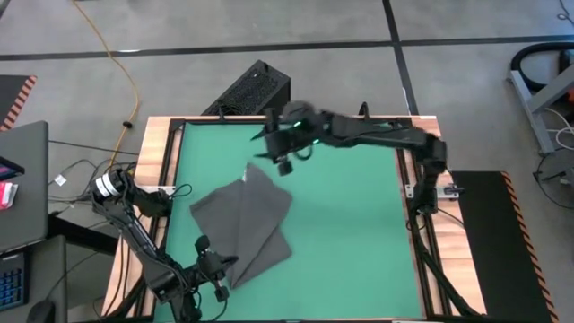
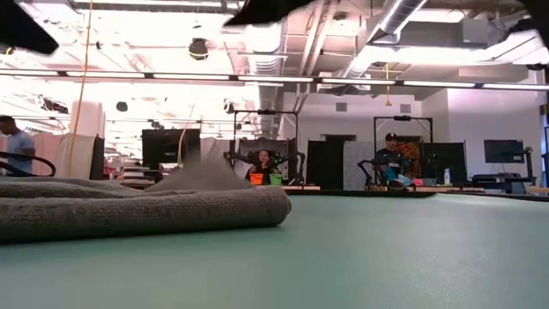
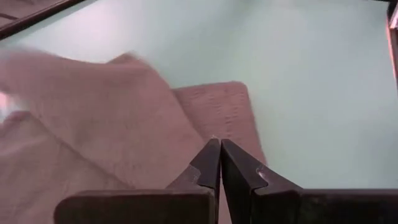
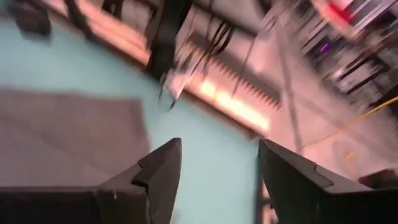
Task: Roll towel
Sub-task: Roll the gray towel
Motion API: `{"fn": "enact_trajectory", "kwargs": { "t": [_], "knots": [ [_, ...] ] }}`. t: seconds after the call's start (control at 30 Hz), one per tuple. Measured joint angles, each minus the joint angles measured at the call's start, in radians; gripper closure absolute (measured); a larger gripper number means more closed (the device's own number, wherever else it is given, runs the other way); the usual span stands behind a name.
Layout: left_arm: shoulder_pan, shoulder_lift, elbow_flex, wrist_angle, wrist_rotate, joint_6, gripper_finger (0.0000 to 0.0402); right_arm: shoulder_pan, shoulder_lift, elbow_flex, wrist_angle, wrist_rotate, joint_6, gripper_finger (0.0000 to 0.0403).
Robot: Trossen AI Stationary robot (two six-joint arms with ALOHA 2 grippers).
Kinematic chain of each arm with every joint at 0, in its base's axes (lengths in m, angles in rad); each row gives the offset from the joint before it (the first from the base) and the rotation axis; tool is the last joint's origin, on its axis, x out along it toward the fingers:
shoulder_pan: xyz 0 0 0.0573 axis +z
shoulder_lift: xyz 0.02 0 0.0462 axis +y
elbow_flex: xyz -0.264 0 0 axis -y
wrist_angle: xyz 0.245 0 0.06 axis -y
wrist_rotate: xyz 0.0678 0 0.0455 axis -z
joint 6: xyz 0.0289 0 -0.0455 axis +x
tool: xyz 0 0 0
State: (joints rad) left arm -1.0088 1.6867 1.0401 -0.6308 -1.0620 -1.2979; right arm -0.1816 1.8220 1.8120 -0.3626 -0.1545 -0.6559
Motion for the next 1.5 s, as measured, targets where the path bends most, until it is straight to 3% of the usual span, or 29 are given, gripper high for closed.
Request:
{"fn": "enact_trajectory", "kwargs": {
  "t": [0.13, 0.23, 0.33, 0.5, 0.7, 0.93, 1.27, 1.37, 1.5],
  "knots": [
    [0.000, 0.000, -0.034, 0.004, 0.007, -0.053, 0.0400, 0.005, -0.046, 0.001, -0.078, -0.010, 0.071, 0.0164],
    [-0.015, 0.000, -0.060, 0.047, 0.017, -0.085, 0.0400, 0.025, -0.070, -0.007, -0.378, -0.092, 0.127, 0.0165],
    [-0.039, 0.000, -0.065, 0.051, -0.006, -0.084, 0.0400, 0.067, -0.091, -0.030, -0.570, -0.091, 0.131, 0.0178],
    [-0.044, 0.000, -0.064, 0.054, -0.038, -0.085, 0.0400, 0.128, -0.075, -0.264, -0.410, -0.028, 0.043, 0.0204],
    [-0.044, 0.000, -0.064, 0.087, -0.008, -0.078, 0.0400, 0.159, -0.043, -0.535, -0.100, 0.178, -0.097, 0.0210],
    [-0.037, 0.000, -0.064, 0.076, -0.003, -0.088, 0.0400, 0.174, 0.069, -0.549, -0.013, 0.179, -0.144, 0.0210],
    [-0.035, 0.000, -0.064, 0.072, 0.013, -0.100, 0.0400, 0.165, 0.169, -0.545, 0.041, 0.289, -0.143, 0.0220],
    [-0.035, 0.000, -0.064, 0.072, 0.015, -0.097, 0.0400, 0.165, 0.161, -0.547, 0.036, 0.302, -0.124, 0.0258],
    [-0.035, 0.000, -0.064, 0.069, 0.015, -0.095, 0.0400, 0.182, 0.157, -0.549, 0.029, 0.359, -0.123, 0.0350]
  ]
}}
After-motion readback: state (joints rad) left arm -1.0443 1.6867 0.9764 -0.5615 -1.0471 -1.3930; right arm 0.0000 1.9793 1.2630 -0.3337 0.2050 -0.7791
